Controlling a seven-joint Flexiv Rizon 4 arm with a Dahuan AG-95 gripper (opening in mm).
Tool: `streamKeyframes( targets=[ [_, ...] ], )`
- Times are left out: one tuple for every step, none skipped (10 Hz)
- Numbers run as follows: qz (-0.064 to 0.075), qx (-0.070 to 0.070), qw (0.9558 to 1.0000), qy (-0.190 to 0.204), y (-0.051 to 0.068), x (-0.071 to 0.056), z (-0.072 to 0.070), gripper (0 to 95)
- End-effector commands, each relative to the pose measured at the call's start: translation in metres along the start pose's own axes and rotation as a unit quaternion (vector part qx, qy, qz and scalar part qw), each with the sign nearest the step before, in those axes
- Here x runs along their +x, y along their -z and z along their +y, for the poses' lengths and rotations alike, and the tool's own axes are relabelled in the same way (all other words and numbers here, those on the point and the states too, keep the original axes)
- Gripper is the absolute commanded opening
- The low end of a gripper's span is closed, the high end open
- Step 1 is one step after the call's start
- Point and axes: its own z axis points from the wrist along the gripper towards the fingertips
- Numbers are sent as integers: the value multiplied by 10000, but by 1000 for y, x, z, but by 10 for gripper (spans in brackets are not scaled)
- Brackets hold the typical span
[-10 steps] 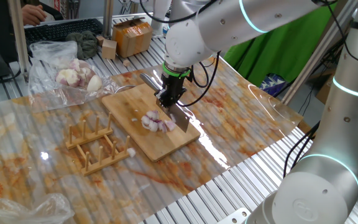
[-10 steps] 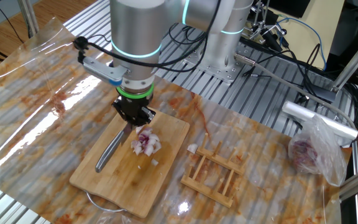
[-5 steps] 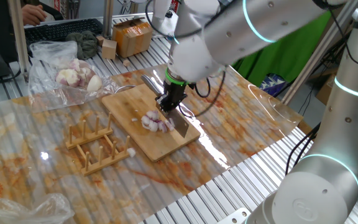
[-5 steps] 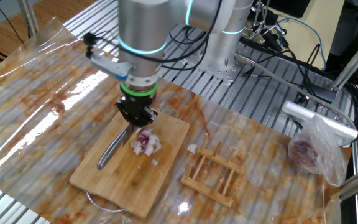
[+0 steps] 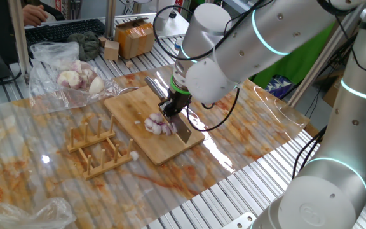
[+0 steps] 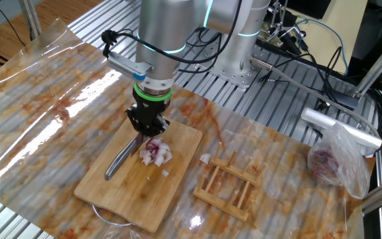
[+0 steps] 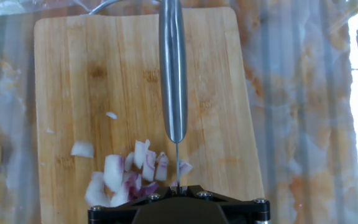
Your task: Chop the onions
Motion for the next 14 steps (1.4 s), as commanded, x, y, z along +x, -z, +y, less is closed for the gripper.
streamKeyframes(
  targets=[
    [66, -65, 10000, -8, -1, -1, 1, 0],
    [90, -79, 9999, -5, 0, -1, 1, 0],
    [116, -63, 9999, 15, 1, -1, 1, 0],
    [137, -67, 9999, 26, 2, -2, 1, 0],
    [141, -61, 9999, 28, 4, -2, 1, 0],
    [148, -54, 9999, 31, 6, -3, 0, 0],
    [174, -59, 9998, 34, 8, -3, 0, 0],
    [183, -59, 9998, 39, 9, -3, 0, 0],
    [176, -59, 9998, 47, 7, -3, 0, 0],
    [140, -62, 9999, 46, -1, -1, 0, 0],
    [63, -64, 10000, 34, -9, 1, 0, 0],
    [16, -64, 10000, 7, -14, 2, 0, 0],
    [158, -137, 9998, -36, -6, 0, 1, 0],
    [197, -158, 9996, -115, 4, -6, 5, 0]
  ],
)
